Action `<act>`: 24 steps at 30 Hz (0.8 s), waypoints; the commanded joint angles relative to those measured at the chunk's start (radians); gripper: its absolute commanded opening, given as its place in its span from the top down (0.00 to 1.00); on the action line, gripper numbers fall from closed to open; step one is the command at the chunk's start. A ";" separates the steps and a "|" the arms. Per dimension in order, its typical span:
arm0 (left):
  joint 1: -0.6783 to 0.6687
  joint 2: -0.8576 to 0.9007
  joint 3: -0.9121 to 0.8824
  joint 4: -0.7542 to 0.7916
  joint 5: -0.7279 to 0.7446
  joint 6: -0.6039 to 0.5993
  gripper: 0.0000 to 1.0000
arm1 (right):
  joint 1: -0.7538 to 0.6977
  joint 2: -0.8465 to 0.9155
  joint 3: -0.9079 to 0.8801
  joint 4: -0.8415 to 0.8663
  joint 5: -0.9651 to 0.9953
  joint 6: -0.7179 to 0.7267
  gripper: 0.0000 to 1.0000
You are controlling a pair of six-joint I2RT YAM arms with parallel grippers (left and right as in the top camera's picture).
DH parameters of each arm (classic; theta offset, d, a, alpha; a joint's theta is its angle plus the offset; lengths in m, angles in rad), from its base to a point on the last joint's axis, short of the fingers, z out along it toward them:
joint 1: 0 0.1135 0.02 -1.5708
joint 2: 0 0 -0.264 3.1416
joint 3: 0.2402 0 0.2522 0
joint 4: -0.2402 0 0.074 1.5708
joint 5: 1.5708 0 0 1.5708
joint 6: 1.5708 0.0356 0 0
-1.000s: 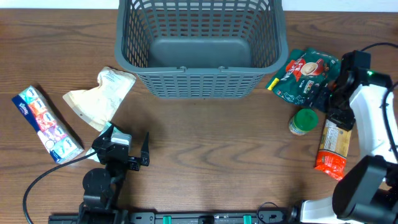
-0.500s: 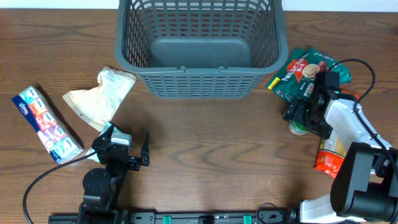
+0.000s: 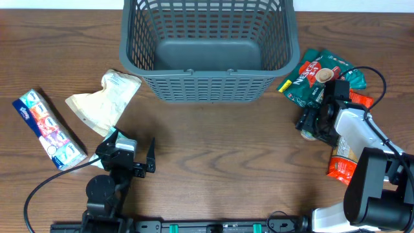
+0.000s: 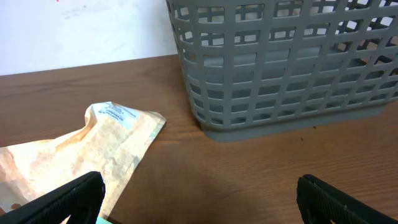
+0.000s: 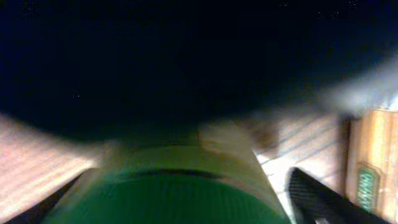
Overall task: Pack container
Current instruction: 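Move the right gripper down onto the green-capped jar and grasp it, then lift the jar with the right gripper and carry it over the basket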
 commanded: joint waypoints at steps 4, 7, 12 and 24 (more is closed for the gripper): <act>-0.003 0.001 -0.018 -0.022 0.011 -0.006 0.01 | 0.011 0.007 -0.023 -0.008 -0.010 0.003 0.47; -0.003 0.001 -0.018 -0.022 0.011 -0.006 0.01 | 0.011 0.007 -0.023 -0.010 -0.010 0.003 0.62; -0.003 0.001 -0.018 -0.022 0.011 -0.006 0.01 | 0.011 0.007 -0.022 -0.022 -0.010 0.003 0.78; -0.003 0.001 -0.018 -0.022 0.011 -0.006 0.02 | 0.011 -0.068 0.056 -0.139 -0.010 0.003 0.99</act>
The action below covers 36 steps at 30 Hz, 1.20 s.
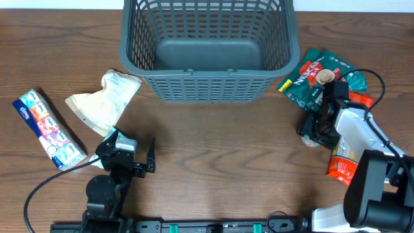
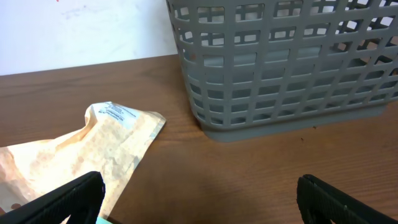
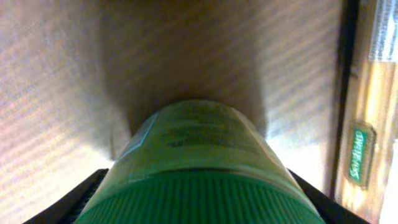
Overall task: Pack container
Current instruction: 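Lift the jar with the right gripper and carry it over the basket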
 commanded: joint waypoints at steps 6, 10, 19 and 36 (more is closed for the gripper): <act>-0.003 0.001 -0.018 -0.021 0.011 -0.006 0.02 | 0.008 -0.151 0.091 -0.057 -0.008 0.000 0.99; -0.003 0.001 -0.018 -0.021 0.011 -0.006 0.01 | 0.008 -0.220 0.114 -0.079 -0.009 -0.011 0.99; -0.003 0.001 -0.018 -0.022 0.011 -0.006 0.02 | 0.024 -0.380 0.307 -0.174 -0.137 -0.192 0.99; -0.003 0.001 -0.018 -0.021 0.011 -0.006 0.01 | 0.256 -0.099 1.109 -0.338 -0.313 -0.338 0.99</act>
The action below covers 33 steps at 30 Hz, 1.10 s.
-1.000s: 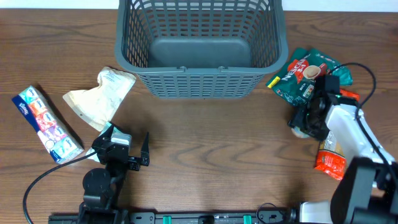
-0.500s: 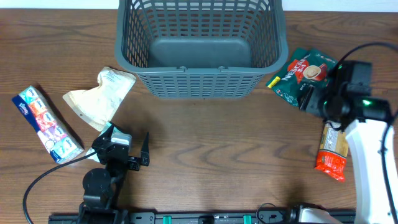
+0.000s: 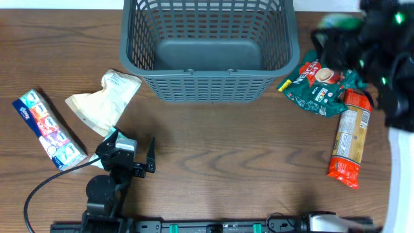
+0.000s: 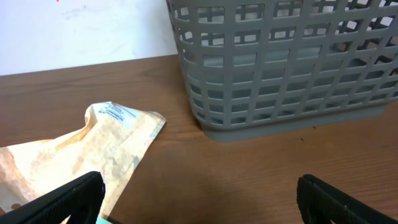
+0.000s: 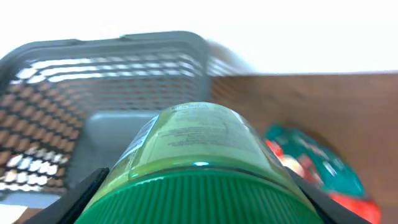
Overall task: Pack container
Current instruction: 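Lift the jar with the right gripper and carry it over the basket, then lower the jar into the basket and open the right gripper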
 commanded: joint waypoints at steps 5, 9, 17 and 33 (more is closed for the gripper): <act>-0.003 0.001 -0.018 -0.022 0.011 -0.006 0.01 | 0.140 0.278 0.223 0.014 -0.172 -0.234 0.99; -0.003 0.001 -0.018 -0.022 0.011 -0.006 0.01 | 0.208 0.388 0.293 0.035 -0.122 -0.332 0.99; -0.003 0.001 -0.018 -0.022 0.011 -0.010 0.01 | 0.247 0.574 0.302 -0.022 0.136 -0.294 0.99; -0.003 0.001 -0.018 -0.022 0.011 -0.010 0.01 | 0.247 0.787 0.301 -0.182 0.165 -0.293 0.99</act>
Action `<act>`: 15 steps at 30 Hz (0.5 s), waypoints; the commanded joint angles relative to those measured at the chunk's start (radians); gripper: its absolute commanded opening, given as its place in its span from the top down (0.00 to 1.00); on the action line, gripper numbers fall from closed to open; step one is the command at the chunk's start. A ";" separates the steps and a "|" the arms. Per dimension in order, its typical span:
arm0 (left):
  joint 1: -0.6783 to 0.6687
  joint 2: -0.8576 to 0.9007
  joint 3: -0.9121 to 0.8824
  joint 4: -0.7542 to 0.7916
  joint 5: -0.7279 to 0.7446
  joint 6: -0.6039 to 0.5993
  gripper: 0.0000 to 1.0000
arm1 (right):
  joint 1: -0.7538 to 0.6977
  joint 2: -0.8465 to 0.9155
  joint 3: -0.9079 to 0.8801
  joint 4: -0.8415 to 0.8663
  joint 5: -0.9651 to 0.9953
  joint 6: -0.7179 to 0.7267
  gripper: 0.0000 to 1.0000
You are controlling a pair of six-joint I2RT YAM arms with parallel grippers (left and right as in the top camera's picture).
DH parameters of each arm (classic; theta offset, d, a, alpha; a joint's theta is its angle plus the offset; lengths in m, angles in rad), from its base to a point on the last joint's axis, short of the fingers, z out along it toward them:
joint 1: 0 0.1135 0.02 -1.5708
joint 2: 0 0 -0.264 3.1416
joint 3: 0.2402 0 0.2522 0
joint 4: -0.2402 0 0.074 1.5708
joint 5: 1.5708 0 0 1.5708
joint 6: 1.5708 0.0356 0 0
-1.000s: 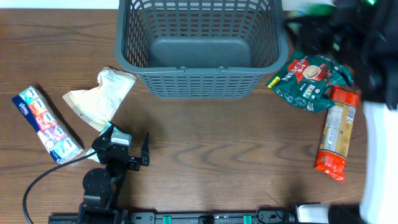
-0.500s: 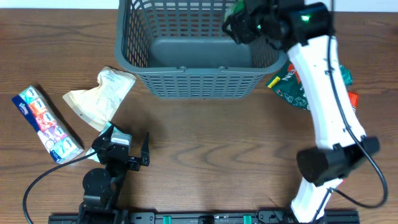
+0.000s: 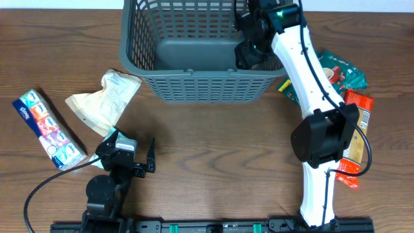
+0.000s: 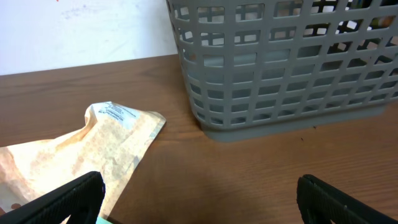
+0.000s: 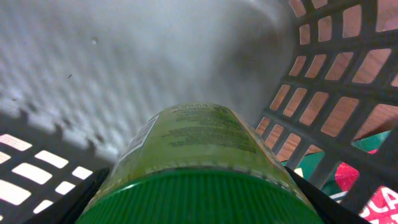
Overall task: Pack container
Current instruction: 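Lower the jar into the basket and open the right gripper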
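A jar with a green ribbed lid [image 5: 199, 168] fills the right wrist view, and my right gripper [image 5: 199, 202] is shut on it. The jar hangs low inside the grey mesh basket [image 3: 207, 87], above the floor near the right wall [image 5: 329, 112]. From overhead the right gripper [image 3: 250, 54] is in the basket's right end and hides the jar. My left gripper [image 3: 132, 162] rests open near the table's front edge, with nothing between its fingers [image 4: 62, 199]. The basket [image 4: 280, 68] stands ahead of it.
A tan paper pouch [image 3: 103, 100] and a colourful tissue pack [image 3: 48, 129] lie left of the basket. A green coffee bag [image 3: 333, 71] and an orange packet [image 3: 352, 139] lie right of it. The right arm spans the basket's right rim.
My right gripper, still shut on the jar, has moved from above the table right of the basket to down inside the basket's right end. The left arm has not moved.
My right gripper was down at the jar on the table beside the coffee bag, then shut on it there. Later it held the jar high, right of the basket. Now the jar is inside the basket, still gripped. The left arm stayed put throughout.
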 commanded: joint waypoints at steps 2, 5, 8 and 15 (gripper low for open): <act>-0.003 0.001 -0.018 -0.022 0.011 -0.010 0.01 | -0.001 0.010 0.025 0.004 0.014 -0.014 0.96; -0.003 0.001 -0.018 -0.022 0.011 -0.010 0.01 | -0.001 0.020 0.025 -0.003 0.014 -0.014 0.83; -0.003 0.001 -0.018 -0.022 0.011 -0.010 0.01 | -0.001 0.042 0.025 -0.010 0.014 -0.014 0.80; -0.003 0.001 -0.018 -0.022 0.011 -0.010 0.02 | -0.001 0.095 0.019 -0.016 0.014 0.005 0.86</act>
